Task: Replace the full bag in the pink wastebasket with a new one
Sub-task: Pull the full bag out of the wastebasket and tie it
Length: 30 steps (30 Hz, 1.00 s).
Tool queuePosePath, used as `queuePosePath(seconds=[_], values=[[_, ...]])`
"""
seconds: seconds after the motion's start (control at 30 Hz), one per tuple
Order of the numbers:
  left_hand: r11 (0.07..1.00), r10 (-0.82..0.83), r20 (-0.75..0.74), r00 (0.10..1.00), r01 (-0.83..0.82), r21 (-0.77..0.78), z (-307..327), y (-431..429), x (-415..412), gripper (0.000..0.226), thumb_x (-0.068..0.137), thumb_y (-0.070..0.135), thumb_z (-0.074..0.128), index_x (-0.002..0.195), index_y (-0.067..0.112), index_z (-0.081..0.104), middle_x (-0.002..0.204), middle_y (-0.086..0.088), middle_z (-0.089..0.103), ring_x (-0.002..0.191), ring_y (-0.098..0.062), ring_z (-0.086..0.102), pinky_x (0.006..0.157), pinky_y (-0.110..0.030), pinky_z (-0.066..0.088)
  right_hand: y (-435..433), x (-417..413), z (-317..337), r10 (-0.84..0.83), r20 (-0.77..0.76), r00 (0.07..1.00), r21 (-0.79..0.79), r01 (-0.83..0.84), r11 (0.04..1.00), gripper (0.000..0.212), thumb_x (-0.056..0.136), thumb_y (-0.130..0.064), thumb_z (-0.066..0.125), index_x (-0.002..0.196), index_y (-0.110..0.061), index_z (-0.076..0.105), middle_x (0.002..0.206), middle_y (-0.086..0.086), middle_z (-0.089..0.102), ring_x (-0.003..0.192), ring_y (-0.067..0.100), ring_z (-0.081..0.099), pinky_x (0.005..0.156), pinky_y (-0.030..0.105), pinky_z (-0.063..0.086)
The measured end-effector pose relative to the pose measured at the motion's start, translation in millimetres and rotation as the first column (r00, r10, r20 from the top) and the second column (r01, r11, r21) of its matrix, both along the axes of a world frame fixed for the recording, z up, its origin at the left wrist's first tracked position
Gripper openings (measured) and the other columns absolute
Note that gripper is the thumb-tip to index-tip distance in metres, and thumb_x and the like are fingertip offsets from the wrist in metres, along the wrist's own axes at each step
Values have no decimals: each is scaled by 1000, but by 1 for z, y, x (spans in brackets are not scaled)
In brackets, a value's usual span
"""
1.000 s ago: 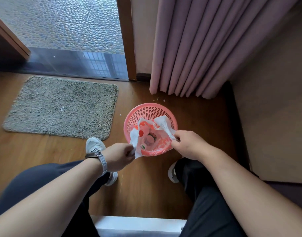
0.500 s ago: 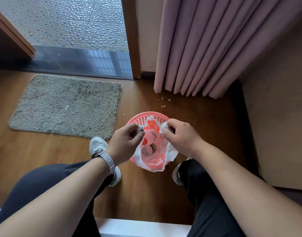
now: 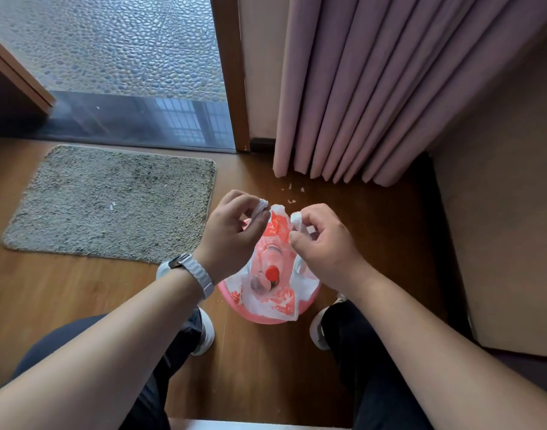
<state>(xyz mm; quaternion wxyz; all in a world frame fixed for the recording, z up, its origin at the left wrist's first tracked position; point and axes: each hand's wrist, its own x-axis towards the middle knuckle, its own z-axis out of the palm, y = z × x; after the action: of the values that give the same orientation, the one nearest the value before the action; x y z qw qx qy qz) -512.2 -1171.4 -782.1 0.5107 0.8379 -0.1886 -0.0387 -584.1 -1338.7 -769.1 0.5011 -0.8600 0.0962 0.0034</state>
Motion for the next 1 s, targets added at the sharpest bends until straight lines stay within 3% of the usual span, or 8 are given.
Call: queuePosePath(seconds=[0.13,0.2,0.3,0.4,0.5,0.7,0.83,1.0], values=[[998,-8,47,999,11,-56,7,1,12,29,85,41,58,92,14,69,113,4,56,106,-9,57,85,-25,49,6,13,10,-32,31,999,79,29,996,8,89,-21,62,94,-16,66,127,-13,49,114,2,48,97,32,47],[990,-26,-16,1000,24,-138,4,3,16,22,85,37,59,92,18,68,117,5,60,110,-13,58,92,-38,50,13,23,12,-39,44,998,141,33,989,13,89,-23,59,99,-19,65,120,-11,57,112,5,54,97,39,49],[965,-80,-180,980,31,-259,-3,4,20,19,85,35,60,95,21,67,103,1,69,94,-20,64,85,-48,51,24,33,7,-21,70,997,194,8,981,18,88,-26,53,100,-18,64,96,-2,65,93,15,62,80,42,56],[947,-121,-243,962,38,-319,-9,3,26,19,85,34,59,89,16,64,82,-3,65,77,-19,57,72,-40,45,27,43,-2,-2,106,994,177,-17,984,8,93,-20,55,95,-18,62,84,-2,63,81,14,60,68,34,53],[918,-160,-303,939,29,-394,-16,1,34,22,86,31,58,88,9,59,78,-17,58,75,-29,53,72,-41,43,25,54,-10,-45,103,994,211,23,977,7,96,-16,55,99,-20,61,82,-5,62,78,12,61,68,32,54],[865,-236,-418,877,-6,-502,-13,-18,46,14,89,13,47,89,1,55,71,-10,48,63,-16,45,59,-22,43,16,68,-24,11,-3,1000,130,-10,991,8,99,-18,45,104,-23,48,83,1,60,72,18,58,62,44,51],[854,-268,-514,815,-46,-519,-14,-25,47,13,85,12,48,78,18,57,58,2,36,53,-10,29,47,-17,28,12,76,-27,-18,-43,999,172,25,985,13,95,-19,50,105,-26,45,90,0,60,77,14,59,62,33,48],[803,-348,-522,778,-40,-595,-13,-34,49,9,86,5,46,91,11,41,50,10,37,44,-3,29,44,-12,29,4,74,-20,18,-13,1000,246,-14,969,8,93,-22,51,99,-23,55,78,-4,61,69,10,57,55,32,47]])
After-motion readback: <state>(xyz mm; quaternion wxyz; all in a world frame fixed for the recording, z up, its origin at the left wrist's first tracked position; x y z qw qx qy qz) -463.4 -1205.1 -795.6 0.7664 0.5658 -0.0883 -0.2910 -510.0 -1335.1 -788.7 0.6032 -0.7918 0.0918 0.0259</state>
